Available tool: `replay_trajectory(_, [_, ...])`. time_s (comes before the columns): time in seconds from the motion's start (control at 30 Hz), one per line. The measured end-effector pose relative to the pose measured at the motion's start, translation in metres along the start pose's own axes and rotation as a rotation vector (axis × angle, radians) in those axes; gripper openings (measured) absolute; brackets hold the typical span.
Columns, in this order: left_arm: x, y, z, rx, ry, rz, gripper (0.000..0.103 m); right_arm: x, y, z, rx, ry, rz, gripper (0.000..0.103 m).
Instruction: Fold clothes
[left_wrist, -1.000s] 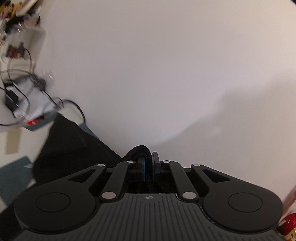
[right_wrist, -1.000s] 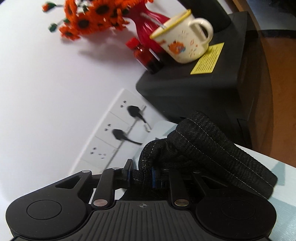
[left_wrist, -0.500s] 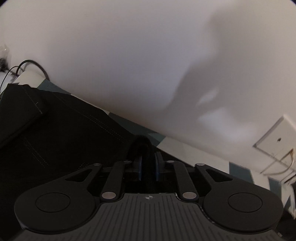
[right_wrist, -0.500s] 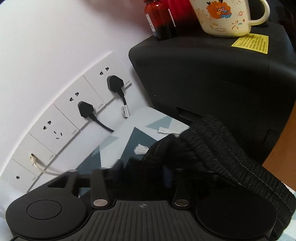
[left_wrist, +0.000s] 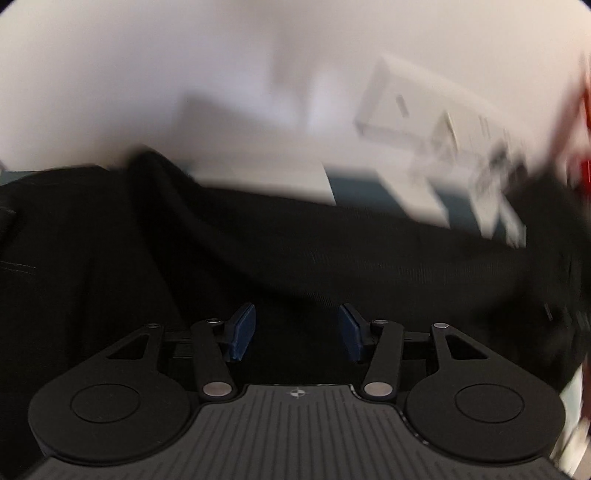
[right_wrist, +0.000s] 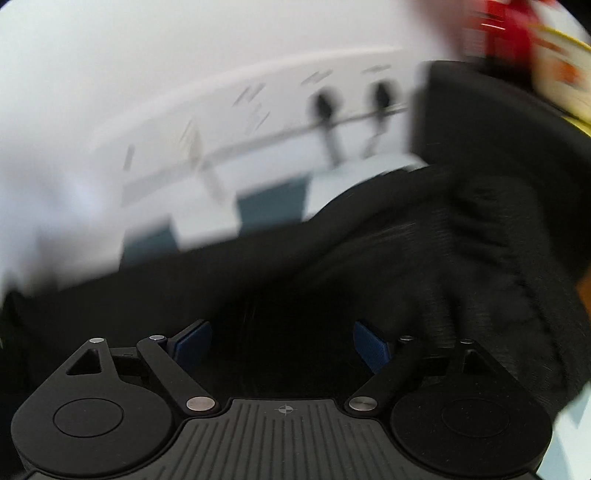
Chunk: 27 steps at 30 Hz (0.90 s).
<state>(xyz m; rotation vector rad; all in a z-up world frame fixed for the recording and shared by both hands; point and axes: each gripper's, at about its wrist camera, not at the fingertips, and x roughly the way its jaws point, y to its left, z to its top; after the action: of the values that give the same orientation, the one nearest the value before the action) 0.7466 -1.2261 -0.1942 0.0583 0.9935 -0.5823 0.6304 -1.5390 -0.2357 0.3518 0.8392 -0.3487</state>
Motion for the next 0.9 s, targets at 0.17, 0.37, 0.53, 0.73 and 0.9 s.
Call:
replay_trajectory(0.17, [0.042, -0.027, 0.017, 0.132, -0.022, 0.096, 0.051, 0.041, 0.009, 0.046, -0.035, -0.031, -0.057, 0.075])
replay_trajectory(0.37, [0.039, -0.006, 0.060, -0.130, -0.252, 0.242, 0.052, 0.020, -0.009, 0.083, 0.124, -0.248, -0.068, 0.078])
replay_trajectory(0.53, [0.011, -0.019, 0.021, -0.016, -0.144, 0.101, 0.064, -0.025, -0.060, 0.036, 0.217, -0.243, -0.053, 0.085])
replay_trajectory(0.73, [-0.023, -0.029, -0.038, 0.015, -0.001, -0.076, 0.070, -0.087, -0.145, -0.048, 0.475, -0.237, -0.209, 0.085])
replay_trajectory(0.9, [-0.032, -0.023, -0.067, -0.087, 0.098, -0.100, 0.070, -0.102, -0.184, -0.089, 0.701, -0.179, -0.217, 0.084])
